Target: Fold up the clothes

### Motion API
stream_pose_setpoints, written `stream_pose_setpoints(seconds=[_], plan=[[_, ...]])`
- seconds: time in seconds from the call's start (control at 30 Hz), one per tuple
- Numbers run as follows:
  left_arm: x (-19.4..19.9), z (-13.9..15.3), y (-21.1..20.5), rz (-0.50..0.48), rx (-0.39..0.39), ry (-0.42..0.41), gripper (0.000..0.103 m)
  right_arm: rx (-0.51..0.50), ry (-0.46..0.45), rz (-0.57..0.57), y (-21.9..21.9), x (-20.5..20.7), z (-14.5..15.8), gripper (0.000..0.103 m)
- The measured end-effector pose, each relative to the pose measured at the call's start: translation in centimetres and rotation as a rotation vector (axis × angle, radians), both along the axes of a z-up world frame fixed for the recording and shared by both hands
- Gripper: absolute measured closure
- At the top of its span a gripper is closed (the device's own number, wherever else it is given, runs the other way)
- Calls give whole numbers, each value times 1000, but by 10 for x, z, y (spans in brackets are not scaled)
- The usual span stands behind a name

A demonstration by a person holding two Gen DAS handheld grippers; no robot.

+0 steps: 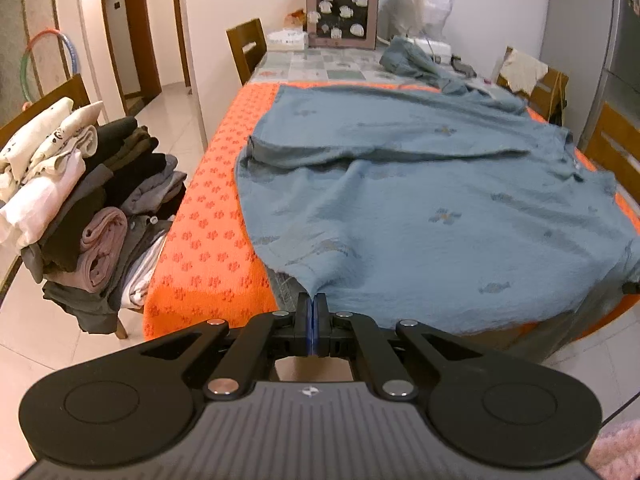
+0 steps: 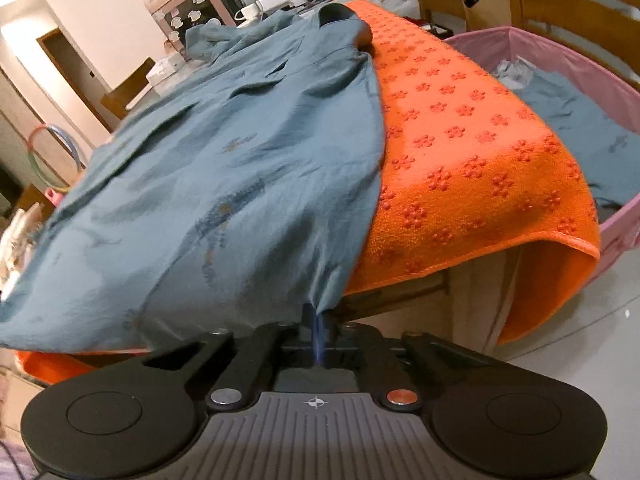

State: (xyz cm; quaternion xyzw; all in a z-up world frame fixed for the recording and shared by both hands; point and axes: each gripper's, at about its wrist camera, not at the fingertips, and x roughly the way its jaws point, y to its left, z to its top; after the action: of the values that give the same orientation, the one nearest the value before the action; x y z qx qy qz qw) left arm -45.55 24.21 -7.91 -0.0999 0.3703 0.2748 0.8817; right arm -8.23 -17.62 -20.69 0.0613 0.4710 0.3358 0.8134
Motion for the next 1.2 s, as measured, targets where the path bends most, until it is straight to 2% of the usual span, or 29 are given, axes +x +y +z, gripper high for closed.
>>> stream_pose_setpoints(seconds=[0.13, 0.33, 0.53, 0.7, 0.83, 0.93, 1.2], plan=[[-5, 17, 3, 20, -8, -73, 102, 76, 20, -8, -10, -3, 33, 100], [-5, 56, 11, 41, -5, -210, 102, 202, -31, -18, -8, 3, 112, 100], [20, 100, 39, 35, 44, -309, 102, 268, -84, -57, 13, 42, 174, 100], [63, 128, 77, 39, 64, -380, 102, 248, -90, -66, 47, 85, 203, 100], [113, 140, 111, 61, 89, -386, 102, 226, -107, -51, 85, 130, 216, 100], [151, 141, 137, 94, 86, -358, 102, 208, -104, -46, 114, 166, 215, 100], [251, 111, 200, 143, 69, -233, 102, 125, -66, -43, 184, 249, 187, 100]])
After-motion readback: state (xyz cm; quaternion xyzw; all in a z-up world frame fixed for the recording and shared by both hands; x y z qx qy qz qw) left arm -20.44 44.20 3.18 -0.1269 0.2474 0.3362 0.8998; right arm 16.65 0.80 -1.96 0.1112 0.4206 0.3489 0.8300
